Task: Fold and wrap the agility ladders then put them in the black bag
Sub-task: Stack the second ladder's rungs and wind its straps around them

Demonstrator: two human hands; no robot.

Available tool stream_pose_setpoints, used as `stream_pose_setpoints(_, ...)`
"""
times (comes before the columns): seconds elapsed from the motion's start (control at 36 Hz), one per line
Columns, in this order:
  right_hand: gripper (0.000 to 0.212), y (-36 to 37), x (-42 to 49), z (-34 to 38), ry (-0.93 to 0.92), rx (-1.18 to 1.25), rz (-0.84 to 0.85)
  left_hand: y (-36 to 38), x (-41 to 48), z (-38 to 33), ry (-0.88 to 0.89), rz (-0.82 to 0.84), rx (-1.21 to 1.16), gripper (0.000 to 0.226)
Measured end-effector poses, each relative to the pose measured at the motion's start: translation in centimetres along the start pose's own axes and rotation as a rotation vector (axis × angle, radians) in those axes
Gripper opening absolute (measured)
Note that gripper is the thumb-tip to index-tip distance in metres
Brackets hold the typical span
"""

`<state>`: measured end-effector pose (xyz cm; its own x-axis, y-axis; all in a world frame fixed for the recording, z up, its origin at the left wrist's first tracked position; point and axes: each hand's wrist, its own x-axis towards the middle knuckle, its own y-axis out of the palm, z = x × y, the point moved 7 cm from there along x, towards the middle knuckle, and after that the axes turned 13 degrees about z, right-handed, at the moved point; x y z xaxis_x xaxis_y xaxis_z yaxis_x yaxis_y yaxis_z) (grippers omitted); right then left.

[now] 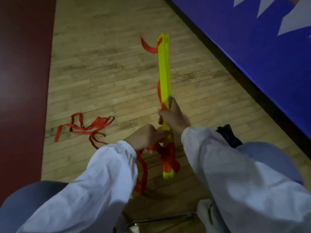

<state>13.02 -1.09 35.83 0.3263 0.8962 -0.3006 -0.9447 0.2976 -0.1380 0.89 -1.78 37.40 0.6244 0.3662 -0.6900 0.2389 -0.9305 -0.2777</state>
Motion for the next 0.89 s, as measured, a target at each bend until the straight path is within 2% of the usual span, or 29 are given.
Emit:
stream_pose_setpoints(0.08, 0.045, -0.3, 0.3, -1.1, 0.017, -0.036, -0.063, 0.3, 0.2, 0.0, 0.025, -0.052, 0.072, 0.052)
stream_pose_setpoints(0.22, 0.042, -0.6, 0.7, -1.3, 0.005, -0.064, -0.092, -0.3, 0.5, 0.0, 0.058, -0.067, 0.086, 0.059)
stream_pose_setpoints(0.36, 0.064, 0.1, 0.2, -0.9, -0.019, -0.060, 0.051, 0.2, 0.6, -0.2, 0.121, -0.036, 0.030, 0.042)
stream_pose_setpoints(0.47, 0.057, -0.1, -0.4, -0.5, -0.002, -0.066, 0.123, 0.7, 0.2, -0.5, 0.167, 0.049, -0.050, 0.038)
stream_pose_setpoints(0.56, 0.051, -1.2, 0.0, -0.8, 0.163, 0.220, 0.117, 1.3, -0.5, -1.1, 0.248, 0.142, -0.264, 0.032)
stream_pose_setpoints(0.61, 0.041, -0.7, 0.1, -0.8, 0.253, 0.472, 0.213, 1.9, -1.0, -1.8, 0.311, 0.221, -0.420, 0.026)
stream_pose_setpoints(0.67, 0.034, 0.0, -0.1, -0.6, 0.291, 0.586, 0.295, 2.2, -1.4, -2.2, 0.369, 0.273, -0.518, 0.031)
stream_pose_setpoints(0.72, 0.030, 0.6, -0.5, -1.2, 0.356, 0.684, 0.339, 2.4, -1.4, -2.1, 0.392, 0.302, -0.476, 0.041)
stream_pose_setpoints(0.81, 0.035, 1.7, -1.3, -1.7, 0.446, 1.008, 0.386, 3.0, -1.1, -1.2, 0.393, 0.339, -0.405, 0.025)
stream_pose_setpoints(0.89, 0.037, 2.2, -1.2, -1.3, 0.411, 1.075, 0.463, 3.6, -0.8, -0.7, 0.354, 0.409, -0.476, 0.036)
